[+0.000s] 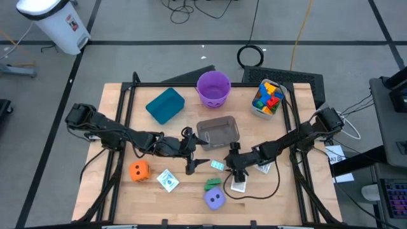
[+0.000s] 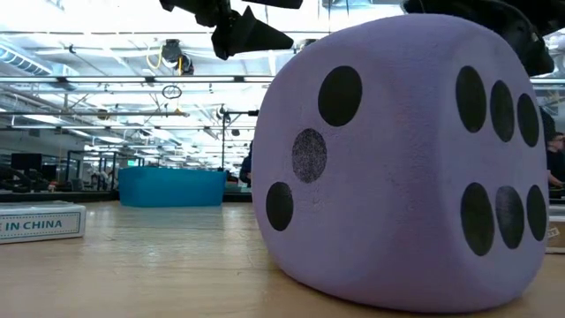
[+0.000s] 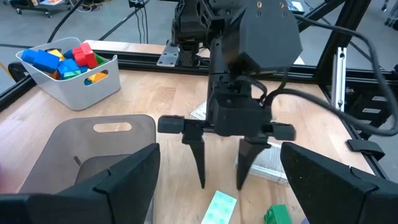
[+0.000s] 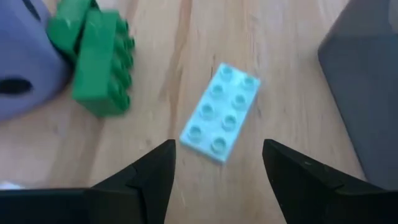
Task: Pick & Place Toys
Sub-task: Put the light blue game piece into the white bin
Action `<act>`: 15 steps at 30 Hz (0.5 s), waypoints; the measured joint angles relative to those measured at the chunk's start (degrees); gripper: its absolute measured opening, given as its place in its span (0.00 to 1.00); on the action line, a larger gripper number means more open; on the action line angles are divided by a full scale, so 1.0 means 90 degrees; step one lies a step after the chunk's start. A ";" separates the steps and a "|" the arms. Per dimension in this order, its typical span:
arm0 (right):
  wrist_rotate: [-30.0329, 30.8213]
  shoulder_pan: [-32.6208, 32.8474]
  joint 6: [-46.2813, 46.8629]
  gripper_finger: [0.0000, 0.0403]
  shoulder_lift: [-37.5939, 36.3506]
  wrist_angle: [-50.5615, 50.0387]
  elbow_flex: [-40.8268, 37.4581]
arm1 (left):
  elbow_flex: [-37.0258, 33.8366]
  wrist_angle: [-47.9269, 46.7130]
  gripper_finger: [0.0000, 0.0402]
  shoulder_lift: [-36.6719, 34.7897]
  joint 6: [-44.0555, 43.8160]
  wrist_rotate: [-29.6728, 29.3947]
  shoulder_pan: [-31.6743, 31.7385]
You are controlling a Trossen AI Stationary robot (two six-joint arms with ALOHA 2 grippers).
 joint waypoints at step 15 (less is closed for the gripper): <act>-0.0008 -0.0027 0.0139 0.56 0.0855 0.1200 0.0011 | 0.0000 0.0003 0.85 0.0000 -0.0023 0.0001 0.0000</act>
